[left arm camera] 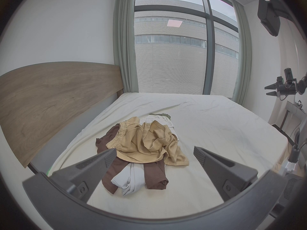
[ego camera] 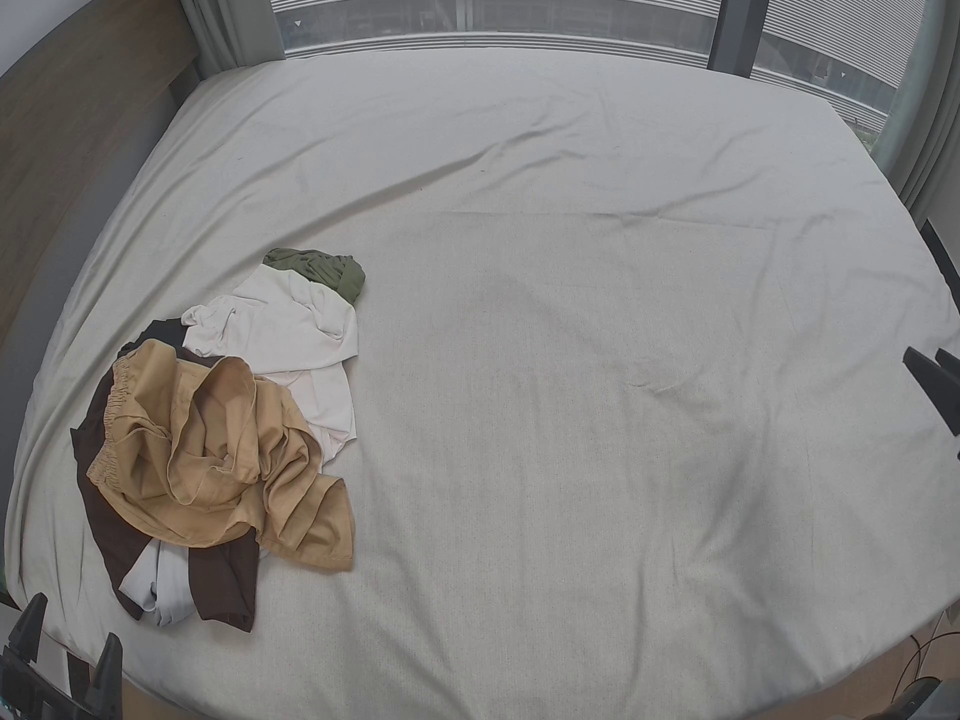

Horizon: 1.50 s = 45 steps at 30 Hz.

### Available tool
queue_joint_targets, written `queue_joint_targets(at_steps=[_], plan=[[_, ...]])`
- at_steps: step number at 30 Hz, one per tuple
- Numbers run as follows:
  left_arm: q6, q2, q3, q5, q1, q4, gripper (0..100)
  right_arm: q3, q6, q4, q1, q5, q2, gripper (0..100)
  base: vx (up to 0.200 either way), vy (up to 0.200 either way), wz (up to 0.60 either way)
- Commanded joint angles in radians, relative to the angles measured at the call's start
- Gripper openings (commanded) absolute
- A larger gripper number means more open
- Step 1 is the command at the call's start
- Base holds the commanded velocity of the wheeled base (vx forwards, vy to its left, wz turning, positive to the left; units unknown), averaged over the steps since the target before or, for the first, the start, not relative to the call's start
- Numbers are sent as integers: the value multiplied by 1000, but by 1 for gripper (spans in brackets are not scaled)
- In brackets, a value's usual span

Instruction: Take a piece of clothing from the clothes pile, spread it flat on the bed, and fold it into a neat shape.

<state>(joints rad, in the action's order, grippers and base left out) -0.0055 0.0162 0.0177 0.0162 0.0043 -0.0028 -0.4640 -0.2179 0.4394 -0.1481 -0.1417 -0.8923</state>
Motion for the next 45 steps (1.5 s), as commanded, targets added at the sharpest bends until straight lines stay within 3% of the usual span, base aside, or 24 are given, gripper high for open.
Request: queue_joint_targets(at_steps=[1, 7, 17, 21, 45], plan=[[-1, -16, -18, 1, 0, 0, 100, -56, -48, -1, -22, -41, -122, 100, 0, 0, 0], [-1, -16, -18, 1, 0, -2, 100, -82, -158, 1, -107, -61, -185, 100, 0, 0, 0], [-1, -16, -18, 1, 0, 0, 100, -163, -176, 1, -146, -67, -300, 100, 0, 0, 0], [-1, -16, -18, 1, 0, 0, 100, -229, -247, 2, -191, -88, -381, 100, 0, 0, 0], [-1, -16, -18, 1, 0, 0, 100, -369, -256, 159, -401, -72, -700, 100, 0, 0, 0]])
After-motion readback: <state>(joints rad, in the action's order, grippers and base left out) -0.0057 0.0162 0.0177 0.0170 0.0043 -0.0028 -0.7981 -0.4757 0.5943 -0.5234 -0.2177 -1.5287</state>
